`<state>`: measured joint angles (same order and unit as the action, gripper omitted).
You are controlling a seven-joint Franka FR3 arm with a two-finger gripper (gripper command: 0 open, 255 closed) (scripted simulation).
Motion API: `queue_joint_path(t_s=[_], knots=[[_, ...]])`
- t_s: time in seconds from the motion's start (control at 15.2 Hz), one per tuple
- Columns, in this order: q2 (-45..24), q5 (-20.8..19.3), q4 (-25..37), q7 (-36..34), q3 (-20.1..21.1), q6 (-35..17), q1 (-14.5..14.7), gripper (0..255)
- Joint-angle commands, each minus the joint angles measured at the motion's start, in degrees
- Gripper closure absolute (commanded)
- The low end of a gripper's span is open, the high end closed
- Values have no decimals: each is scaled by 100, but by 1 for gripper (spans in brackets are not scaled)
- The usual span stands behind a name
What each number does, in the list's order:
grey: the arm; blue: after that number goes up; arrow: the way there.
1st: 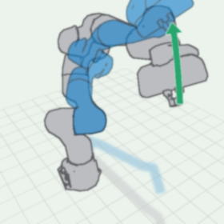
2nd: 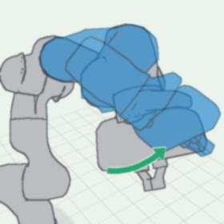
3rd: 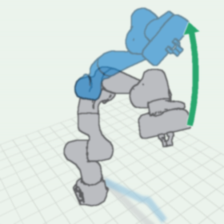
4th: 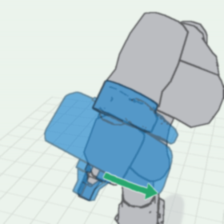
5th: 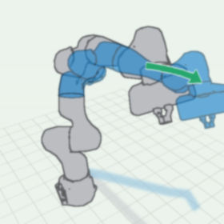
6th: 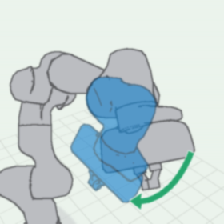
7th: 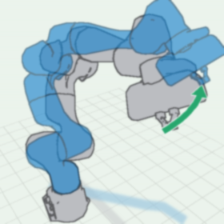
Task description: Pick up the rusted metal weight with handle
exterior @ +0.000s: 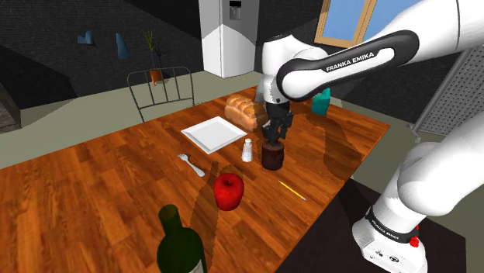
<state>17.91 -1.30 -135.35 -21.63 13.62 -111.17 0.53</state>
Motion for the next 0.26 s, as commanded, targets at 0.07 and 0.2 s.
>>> queue_joint_path(t_s=[0.07, 0.2], knots=[[64, 11, 195, 24, -12, 255, 1, 255], [68, 12, 203, 25, -12, 267, 1, 255]])
